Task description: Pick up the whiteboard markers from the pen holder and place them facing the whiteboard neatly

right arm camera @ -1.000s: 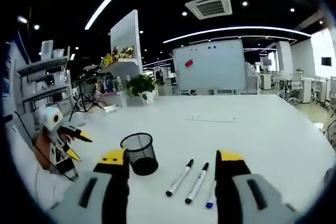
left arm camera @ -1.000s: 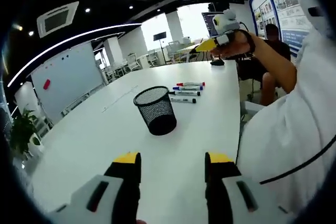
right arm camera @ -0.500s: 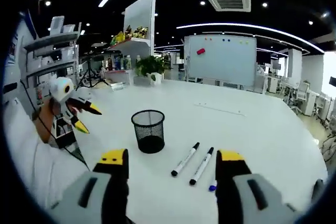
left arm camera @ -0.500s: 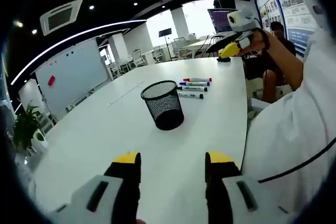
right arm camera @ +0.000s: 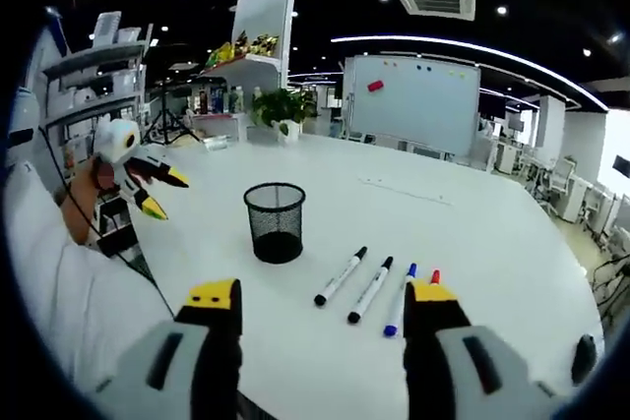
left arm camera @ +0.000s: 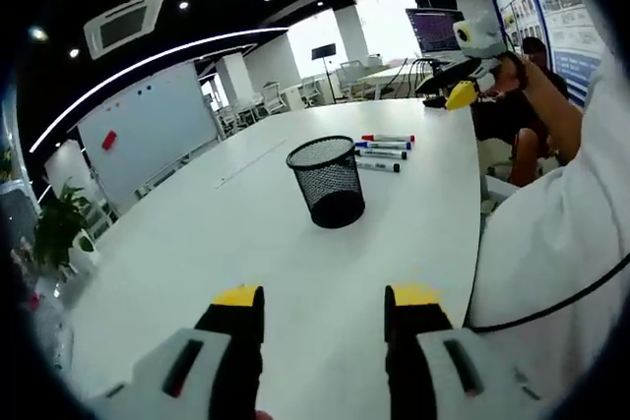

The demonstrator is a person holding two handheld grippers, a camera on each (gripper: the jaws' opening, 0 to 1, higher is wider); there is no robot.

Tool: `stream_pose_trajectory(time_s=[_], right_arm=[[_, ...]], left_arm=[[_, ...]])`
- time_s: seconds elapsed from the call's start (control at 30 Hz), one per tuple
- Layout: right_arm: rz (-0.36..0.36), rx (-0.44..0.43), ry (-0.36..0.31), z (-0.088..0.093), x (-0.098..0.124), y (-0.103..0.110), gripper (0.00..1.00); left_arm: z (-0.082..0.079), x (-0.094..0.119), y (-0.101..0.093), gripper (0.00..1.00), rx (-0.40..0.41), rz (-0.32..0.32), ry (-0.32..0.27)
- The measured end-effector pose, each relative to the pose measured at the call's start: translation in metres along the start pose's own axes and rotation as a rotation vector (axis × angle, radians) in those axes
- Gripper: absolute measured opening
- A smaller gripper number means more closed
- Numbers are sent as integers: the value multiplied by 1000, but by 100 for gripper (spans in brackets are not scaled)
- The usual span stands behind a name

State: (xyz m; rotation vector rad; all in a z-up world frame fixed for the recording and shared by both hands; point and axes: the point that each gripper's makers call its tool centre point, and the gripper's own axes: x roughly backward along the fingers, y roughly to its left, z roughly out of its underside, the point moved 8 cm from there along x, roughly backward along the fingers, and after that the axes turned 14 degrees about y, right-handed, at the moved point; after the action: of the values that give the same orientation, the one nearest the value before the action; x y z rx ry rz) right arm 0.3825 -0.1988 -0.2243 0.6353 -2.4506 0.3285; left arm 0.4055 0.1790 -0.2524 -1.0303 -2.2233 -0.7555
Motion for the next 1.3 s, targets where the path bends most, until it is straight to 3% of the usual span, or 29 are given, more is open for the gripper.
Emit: stream_pose_trajectory(time_s=[0.07,0.2,0.4,0.83,0.97,1.3], right_arm=[[12,42,16,1,0,2,66],[-18,26,32,7,-5,2,66],[-13,86,80,10,-10,9,66],[-36,108,53,-3,-7,26,67],[-38,157,81,1,-10,30,66],[-51,158,83,-1,-17,34,66]], left_arm=[[-1,1,0,51,2,4,-8],[-1,-1,-1,51,-2,7,-6],[5,-4,0,51,-3,16,12],[9,-1,2,51,-2,9,13],[8,-2,0,51,-12,15,16],[6,-6,-4,50,-33,27,25]])
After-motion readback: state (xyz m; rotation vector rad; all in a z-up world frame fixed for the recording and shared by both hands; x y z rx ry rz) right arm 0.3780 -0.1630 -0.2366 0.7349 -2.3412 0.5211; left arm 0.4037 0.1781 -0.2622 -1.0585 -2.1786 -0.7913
